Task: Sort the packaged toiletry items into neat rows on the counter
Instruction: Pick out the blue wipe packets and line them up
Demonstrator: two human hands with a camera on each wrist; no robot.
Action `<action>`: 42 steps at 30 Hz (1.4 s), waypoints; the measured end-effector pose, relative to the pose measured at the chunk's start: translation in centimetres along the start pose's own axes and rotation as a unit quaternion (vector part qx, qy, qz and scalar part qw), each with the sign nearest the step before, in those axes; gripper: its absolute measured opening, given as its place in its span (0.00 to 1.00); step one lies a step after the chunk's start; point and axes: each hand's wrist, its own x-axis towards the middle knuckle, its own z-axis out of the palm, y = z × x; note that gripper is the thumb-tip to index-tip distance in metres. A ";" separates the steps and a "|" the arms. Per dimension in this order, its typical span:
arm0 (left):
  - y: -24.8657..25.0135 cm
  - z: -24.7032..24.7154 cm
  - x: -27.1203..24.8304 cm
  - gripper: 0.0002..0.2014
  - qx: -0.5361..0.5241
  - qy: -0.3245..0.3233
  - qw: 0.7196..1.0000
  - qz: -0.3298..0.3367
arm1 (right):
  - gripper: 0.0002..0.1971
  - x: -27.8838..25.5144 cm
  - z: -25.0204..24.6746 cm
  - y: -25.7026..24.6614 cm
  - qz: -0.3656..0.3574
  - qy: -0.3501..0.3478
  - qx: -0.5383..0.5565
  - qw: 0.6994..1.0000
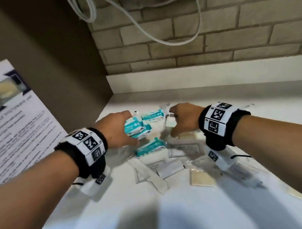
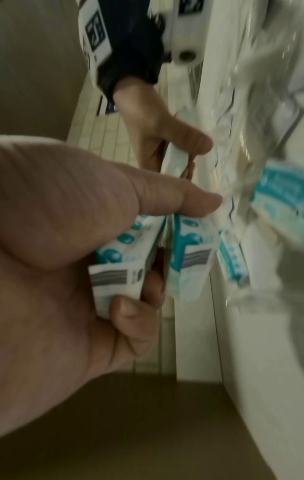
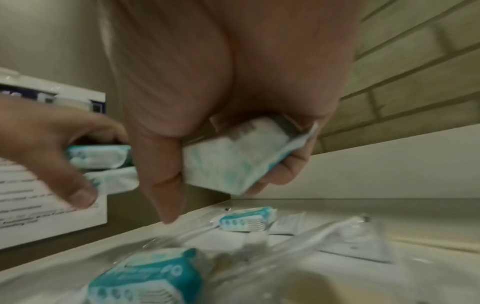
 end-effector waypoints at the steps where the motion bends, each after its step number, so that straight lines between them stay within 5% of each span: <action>1: -1.6 -0.3 0.2 0.26 -0.014 0.013 1.000 -0.015 | 0.21 1.1 0.6 -1.5 -0.022 -0.011 -0.010 1.000; 5: -5.5 -0.5 1.6 0.27 -0.045 0.031 0.998 -0.038 | 0.31 4.3 2.8 -5.6 -0.068 -0.062 -0.112 0.989; 11: -9.1 1.4 5.1 0.26 -0.035 0.002 0.999 -0.017 | 0.20 6.6 3.9 -7.4 -0.052 -0.174 -0.158 0.971; 15: -10.5 2.8 6.6 0.24 -0.029 -0.028 0.999 -0.016 | 0.27 6.6 4.2 -7.2 -0.049 -0.201 -0.156 0.966; 21: -11.4 4.0 7.2 0.22 -0.017 -0.059 0.998 -0.001 | 0.24 7.9 3.9 -7.9 -0.012 -0.182 -0.106 0.978; 25: -11.8 4.4 7.1 0.25 -0.064 -0.044 0.997 0.016 | 0.13 9.0 2.0 -8.8 0.005 -0.100 -0.066 0.993; 32: -12.7 5.4 4.3 0.29 -0.091 -0.082 0.991 0.058 | 0.15 10.7 0.2 -9.8 0.034 0.004 -0.070 0.997; 42: -10.8 4.1 5.4 0.32 -0.040 -0.079 0.994 0.069 | 0.17 10.6 -1.7 -7.4 0.068 0.061 -0.055 0.994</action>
